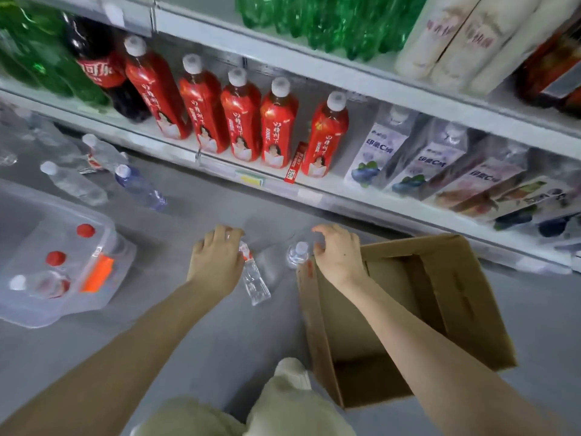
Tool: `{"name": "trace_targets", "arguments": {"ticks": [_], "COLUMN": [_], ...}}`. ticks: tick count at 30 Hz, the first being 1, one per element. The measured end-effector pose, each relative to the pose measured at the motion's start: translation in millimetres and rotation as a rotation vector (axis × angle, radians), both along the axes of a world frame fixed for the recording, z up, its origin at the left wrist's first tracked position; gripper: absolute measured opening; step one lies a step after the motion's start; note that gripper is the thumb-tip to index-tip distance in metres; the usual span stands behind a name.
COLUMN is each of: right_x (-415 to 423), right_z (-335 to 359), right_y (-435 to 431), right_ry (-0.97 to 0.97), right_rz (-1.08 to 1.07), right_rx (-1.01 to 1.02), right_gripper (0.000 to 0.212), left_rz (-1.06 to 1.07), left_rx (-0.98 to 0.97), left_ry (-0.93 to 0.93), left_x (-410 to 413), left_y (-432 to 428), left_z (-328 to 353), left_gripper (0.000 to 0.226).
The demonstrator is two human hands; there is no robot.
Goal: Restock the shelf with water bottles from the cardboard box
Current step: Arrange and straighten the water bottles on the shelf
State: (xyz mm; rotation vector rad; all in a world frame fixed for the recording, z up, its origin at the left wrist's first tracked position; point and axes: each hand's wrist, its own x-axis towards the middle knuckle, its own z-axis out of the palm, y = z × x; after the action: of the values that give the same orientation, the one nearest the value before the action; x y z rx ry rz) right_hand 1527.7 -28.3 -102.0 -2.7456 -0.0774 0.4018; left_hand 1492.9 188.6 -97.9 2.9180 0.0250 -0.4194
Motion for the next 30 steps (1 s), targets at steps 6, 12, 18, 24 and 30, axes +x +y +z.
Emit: {"name": "trace_targets", "arguments": {"ticks": [6, 12, 18, 24, 30], "right_x": [45, 72, 72, 80, 87], "right_z": [-84, -124, -140, -141, -141], "right_y": [20, 25, 33, 44, 58], "right_ry": [0.099, 0.279, 0.358, 0.512, 0.518], "right_rz": [0.073, 0.163, 0.220, 0.409, 0.501], "right_rx": [-0.077, -0.180, -0.298, -0.426, -0.509], "right_gripper": [0.031, 0.043, 0.037, 0.013, 0.009], "left_rz": [0.030, 0.038, 0.056, 0.072, 0.091], "left_rx": [0.021, 0.097, 0.045, 0.024, 0.034], "left_ry": [0.034, 0.086, 0.070, 0.065, 0.092], "left_x": [11, 8, 2, 11, 14], "left_y": [7, -1, 6, 10, 5], "left_z": [-123, -219, -237, -248, -265], "left_gripper": [0.044, 0.046, 0.043, 0.043, 0.041]}}
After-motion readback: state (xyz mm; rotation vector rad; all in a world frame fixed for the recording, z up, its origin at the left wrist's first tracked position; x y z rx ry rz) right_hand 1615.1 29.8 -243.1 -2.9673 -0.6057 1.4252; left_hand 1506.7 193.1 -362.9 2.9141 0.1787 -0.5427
